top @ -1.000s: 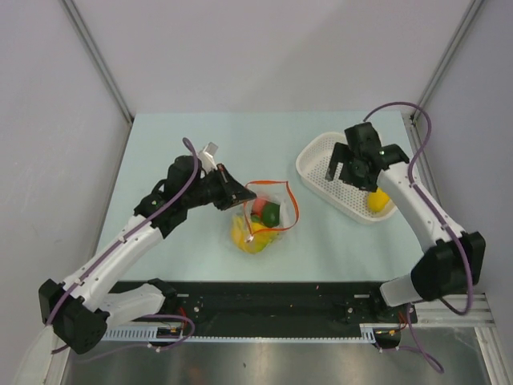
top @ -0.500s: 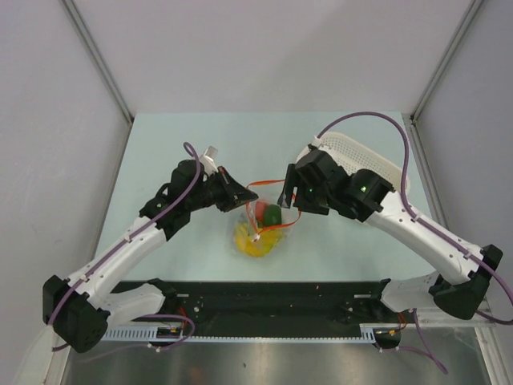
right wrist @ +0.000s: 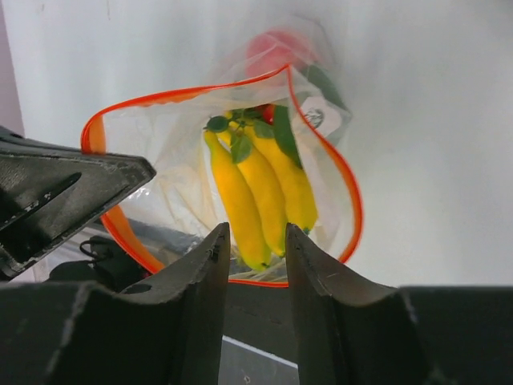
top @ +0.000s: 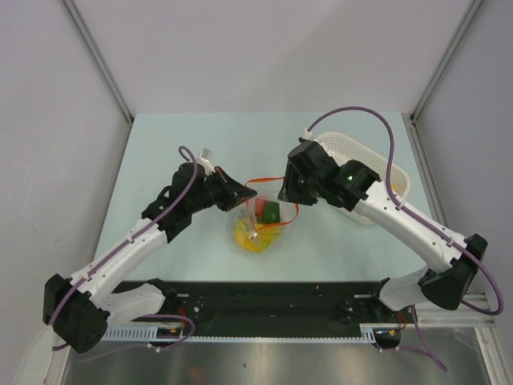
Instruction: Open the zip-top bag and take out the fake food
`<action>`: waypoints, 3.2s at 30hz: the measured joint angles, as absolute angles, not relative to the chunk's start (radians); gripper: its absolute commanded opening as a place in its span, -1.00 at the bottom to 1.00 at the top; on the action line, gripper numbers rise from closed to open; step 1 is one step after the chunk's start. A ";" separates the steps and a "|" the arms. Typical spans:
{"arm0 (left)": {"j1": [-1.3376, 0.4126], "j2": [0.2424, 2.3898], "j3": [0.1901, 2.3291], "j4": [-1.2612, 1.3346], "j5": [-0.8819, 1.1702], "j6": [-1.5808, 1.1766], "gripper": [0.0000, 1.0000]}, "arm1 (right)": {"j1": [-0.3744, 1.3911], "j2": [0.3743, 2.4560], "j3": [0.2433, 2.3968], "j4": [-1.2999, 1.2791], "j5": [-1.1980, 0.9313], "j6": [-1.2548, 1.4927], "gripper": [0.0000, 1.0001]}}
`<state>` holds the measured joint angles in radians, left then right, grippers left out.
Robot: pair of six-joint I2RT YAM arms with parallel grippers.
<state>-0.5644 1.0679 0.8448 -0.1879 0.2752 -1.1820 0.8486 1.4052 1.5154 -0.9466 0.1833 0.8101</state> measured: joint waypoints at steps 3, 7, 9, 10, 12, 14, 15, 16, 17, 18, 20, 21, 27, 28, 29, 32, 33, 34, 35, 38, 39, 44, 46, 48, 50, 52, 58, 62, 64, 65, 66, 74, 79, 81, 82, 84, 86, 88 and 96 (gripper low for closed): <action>-0.569 1.072 0.845 -0.174 0.268 -1.202 -1.00 | 0.840 1.424 1.515 -0.931 0.139 0.810 -0.23; -0.578 1.076 0.845 -0.165 0.265 -1.217 -1.00 | 0.815 1.468 1.511 -0.913 0.088 0.822 -0.21; -0.583 1.076 0.844 -0.152 0.264 -1.231 -1.00 | 0.810 1.489 1.497 -0.904 0.061 0.838 -0.21; -0.586 1.076 0.843 -0.142 0.265 -1.235 -1.00 | 0.810 1.500 1.488 -0.902 0.043 0.844 -0.21; -0.591 1.076 0.841 -0.130 0.265 -1.242 -1.00 | 0.810 1.524 1.475 -0.901 0.015 0.849 -0.21; -0.597 1.076 0.836 -0.117 0.264 -1.249 -1.00 | 0.810 1.548 1.463 -0.899 -0.012 0.855 -0.21; -0.599 1.076 0.834 -0.111 0.264 -1.250 -1.00 | 0.809 1.554 1.455 -0.899 -0.022 0.857 -0.21; -0.602 1.076 0.832 -0.106 0.264 -1.254 -1.00 | 0.804 1.556 1.446 -0.899 -0.034 0.861 -0.21; -0.604 1.076 0.830 -0.100 0.264 -1.257 -1.00 | 0.799 1.556 1.436 -0.900 -0.043 0.863 -0.21; -0.606 1.076 0.830 -0.097 0.264 -1.258 -1.00 | 0.793 1.556 1.430 -0.900 -0.047 0.864 -0.21; -0.609 1.076 0.830 -0.085 0.263 -1.259 -1.00 | 0.786 1.556 1.418 -0.900 -0.055 0.865 -0.20; -0.612 1.076 0.830 -0.083 0.260 -1.260 -1.00 | 0.783 1.556 1.412 -0.900 -0.057 0.865 -0.20; -0.624 1.075 0.815 -0.068 0.241 -1.262 -1.00 | 0.786 1.554 1.369 -0.905 -0.058 0.864 -0.18; -0.624 1.075 0.810 -0.068 0.238 -1.264 -1.00 | 0.791 1.552 1.359 -0.910 -0.053 0.863 -0.17; -0.625 1.074 0.803 -0.068 0.237 -1.266 -1.00 | 0.796 1.552 1.353 -0.915 -0.047 0.863 -0.16; -0.626 1.070 0.781 -0.065 0.234 -1.272 -1.00 | 0.810 1.546 1.333 -0.922 -0.033 0.857 -0.13; -0.626 1.069 0.773 -0.056 0.235 -1.276 -1.00 | 0.812 1.542 1.324 -0.920 -0.032 0.854 -0.13; -0.627 1.068 0.764 -0.045 0.235 -1.281 -1.00 | 0.815 1.539 1.316 -0.918 -0.033 0.852 -0.13; -0.627 1.066 0.755 -0.035 0.236 -1.285 -1.00 | 0.817 1.535 1.303 -0.913 -0.035 0.848 -0.12; -0.632 1.065 0.732 -0.009 0.238 -1.302 -1.00 | 0.823 1.531 1.267 -0.894 -0.043 0.841 -0.12; -0.633 1.065 0.725 -0.001 0.239 -1.308 -1.00 | 0.824 1.531 1.257 -0.888 -0.046 0.839 -0.12; -0.636 1.066 0.699 0.038 0.246 -1.336 -1.00 | 0.839 1.531 1.206 -0.843 -0.074 0.838 -0.14; -0.641 1.068 0.699 0.044 0.247 -1.340 -1.00 | 0.842 1.531 1.189 -0.817 -0.088 0.838 -0.17; -0.645 1.068 0.699 0.045 0.247 -1.345 -1.00 | 0.846 1.531 1.175 -0.793 -0.099 0.838 -0.45; -0.650 1.068 0.694 0.053 0.247 -1.348 -1.00 | 0.849 1.531 1.165 -0.772 -0.109 0.838 -0.62; -0.656 1.068 0.686 0.066 0.247 -1.356 -1.00 | 0.850 1.531 1.159 -0.756 -0.118 0.838 -0.59; -0.677 1.076 0.681 0.088 0.248 -1.366 -1.00 | 0.850 1.531 1.144 -0.725 -0.122 0.840 -0.39; -0.685 1.076 0.681 0.089 0.248 -1.371 -1.00 | 0.850 1.531 1.134 -0.720 -0.121 0.839 -0.32; -0.690 1.079 0.681 0.089 0.248 -1.372 -1.00 | 0.850 1.531 1.122 -0.716 -0.117 0.839 -0.26; -0.693 1.079 0.681 0.089 0.248 -1.372 -1.00 | 0.850 1.531 1.115 -0.715 -0.115 0.839 -0.24; -0.696 1.080 0.681 0.090 0.248 -1.373 -1.00 | 0.850 1.531 1.108 -0.716 -0.112 0.839 -0.17; -0.712 1.080 0.663 0.101 0.248 -1.384 -1.00 | 0.849 1.529 1.068 -0.698 -0.109 0.833 0.03; -0.716 1.080 0.653 0.104 0.247 -1.394 -1.00 | 0.849 1.529 1.038 -0.653 -0.146 0.833 0.15; -0.719 1.080 0.653 0.106 0.247 -1.397 -1.00 | 0.842 1.530 1.037 -0.633 -0.161 0.833 0.05; -0.723 1.080 0.653 0.107 0.244 -1.397 -1.00 | 0.839 1.530 1.037 -0.622 -0.170 0.834 0.00; -0.730 1.082 0.653 0.109 0.239 -1.398 -1.00 | 0.835 1.530 1.035 -0.599 -0.184 0.833 -0.05; -0.739 1.088 0.653 0.112 0.238 -1.398 -1.00 | 0.830 1.534 1.034 -0.583 -0.197 0.836 -0.05; -0.751 1.100 0.653 0.112 0.235 -1.398 -1.00 | 0.826 1.546 1.033 -0.565 -0.212 0.838 0.01; -0.774 1.124 0.653 0.112 0.231 -1.398 -1.00 | 0.825 1.599 1.000 -0.530 -0.255 0.850 0.11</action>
<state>-0.7742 1.1244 0.6529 0.1123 0.2310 -1.3979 0.8249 1.5990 0.9997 -0.5297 -0.2546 0.8501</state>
